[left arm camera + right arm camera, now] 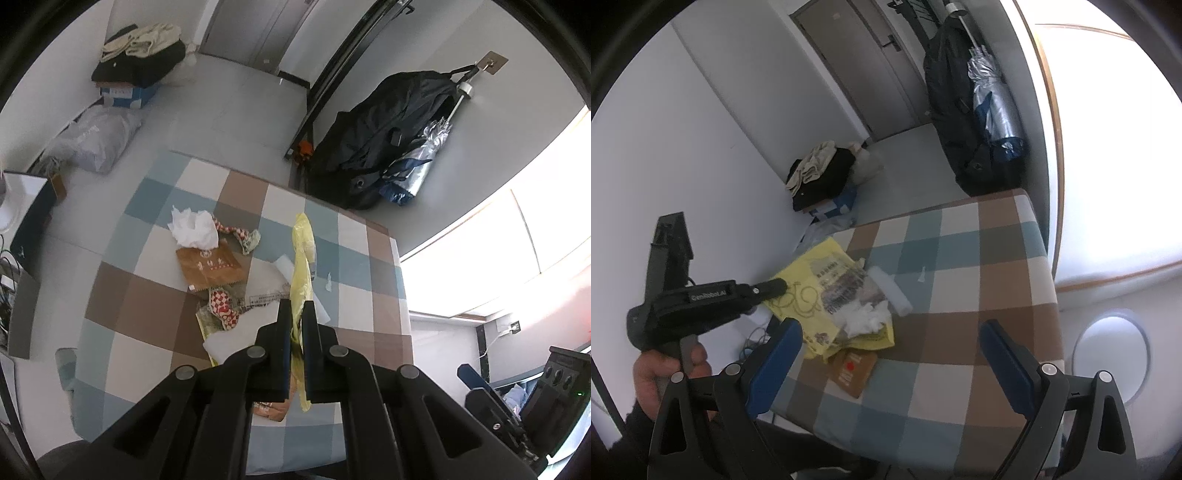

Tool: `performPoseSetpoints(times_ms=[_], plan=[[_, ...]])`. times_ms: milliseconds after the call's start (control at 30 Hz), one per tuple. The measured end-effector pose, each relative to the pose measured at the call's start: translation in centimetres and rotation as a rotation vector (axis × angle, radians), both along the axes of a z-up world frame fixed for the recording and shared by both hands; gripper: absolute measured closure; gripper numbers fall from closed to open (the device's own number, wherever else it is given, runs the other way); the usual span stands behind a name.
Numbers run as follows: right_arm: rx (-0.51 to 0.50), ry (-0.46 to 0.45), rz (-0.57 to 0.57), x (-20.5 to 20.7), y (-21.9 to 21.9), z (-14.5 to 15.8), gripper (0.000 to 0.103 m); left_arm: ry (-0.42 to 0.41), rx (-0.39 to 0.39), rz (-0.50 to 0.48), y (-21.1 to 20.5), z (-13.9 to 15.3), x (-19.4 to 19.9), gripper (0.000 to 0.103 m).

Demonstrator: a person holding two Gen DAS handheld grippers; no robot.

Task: Collect trash
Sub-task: 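Reach the left tool into the pile and grasp the yellow plastic bag, then lift the yellow bag with the left tool while the right tool grasps white tissues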

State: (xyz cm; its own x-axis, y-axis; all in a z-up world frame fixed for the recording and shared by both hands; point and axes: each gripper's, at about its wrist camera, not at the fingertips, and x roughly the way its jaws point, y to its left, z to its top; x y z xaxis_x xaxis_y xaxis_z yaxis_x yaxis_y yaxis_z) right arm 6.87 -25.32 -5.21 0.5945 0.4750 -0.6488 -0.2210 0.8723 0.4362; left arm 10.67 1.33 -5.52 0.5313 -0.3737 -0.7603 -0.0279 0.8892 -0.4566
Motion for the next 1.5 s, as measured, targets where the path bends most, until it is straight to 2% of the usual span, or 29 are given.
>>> performPoseSetpoints(times_ms=[100,267,500,600,733,900,1100,1167,1267,1367,1500], plan=[[-0.002,0.002,-0.005,-0.1,-0.2,0.0,0.005,-0.022,0.008,-0.005,0.1,1.0,-0.5,0.102],[-0.009,-0.002,-0.010,-0.5,-0.3,0.0,0.005,-0.074,-0.024,0.001,0.9,2.5,-1.0,0.102],[-0.025,-0.003,-0.012,-0.2,-0.5,0.4,0.005,-0.149,-0.061,0.086,3.9,3.5,-0.6,0.102],[-0.050,-0.003,0.020,0.6,-0.2,0.9,0.012,-0.205,-0.064,0.094,4.6,4.0,-0.6,0.102],[-0.098,0.009,0.095,2.5,1.6,0.6,0.014,-0.262,-0.046,0.087,5.4,3.9,-0.7,0.102],[-0.228,-0.008,0.215,4.5,5.6,-1.2,0.015,-0.234,-0.049,0.081,6.4,2.8,-0.1,0.102],[-0.304,0.056,0.334,6.7,9.4,-5.2,0.024,-0.194,-0.048,0.086,7.2,1.8,0.1,0.102],[-0.311,0.098,0.348,7.3,10.2,-6.5,0.025,-0.186,-0.079,0.079,7.6,1.6,0.1,0.102],[-0.319,0.151,0.360,7.9,11.1,-8.1,0.028,-0.177,-0.075,0.074,7.7,1.4,0.2,0.102],[-0.352,0.159,0.368,8.3,12.2,-8.7,0.030,-0.169,-0.085,0.074,8.0,1.4,0.4,0.102],[-0.374,0.169,0.376,8.6,13.3,-9.3,0.041,-0.180,-0.092,0.073,8.2,1.6,0.3,0.102]])
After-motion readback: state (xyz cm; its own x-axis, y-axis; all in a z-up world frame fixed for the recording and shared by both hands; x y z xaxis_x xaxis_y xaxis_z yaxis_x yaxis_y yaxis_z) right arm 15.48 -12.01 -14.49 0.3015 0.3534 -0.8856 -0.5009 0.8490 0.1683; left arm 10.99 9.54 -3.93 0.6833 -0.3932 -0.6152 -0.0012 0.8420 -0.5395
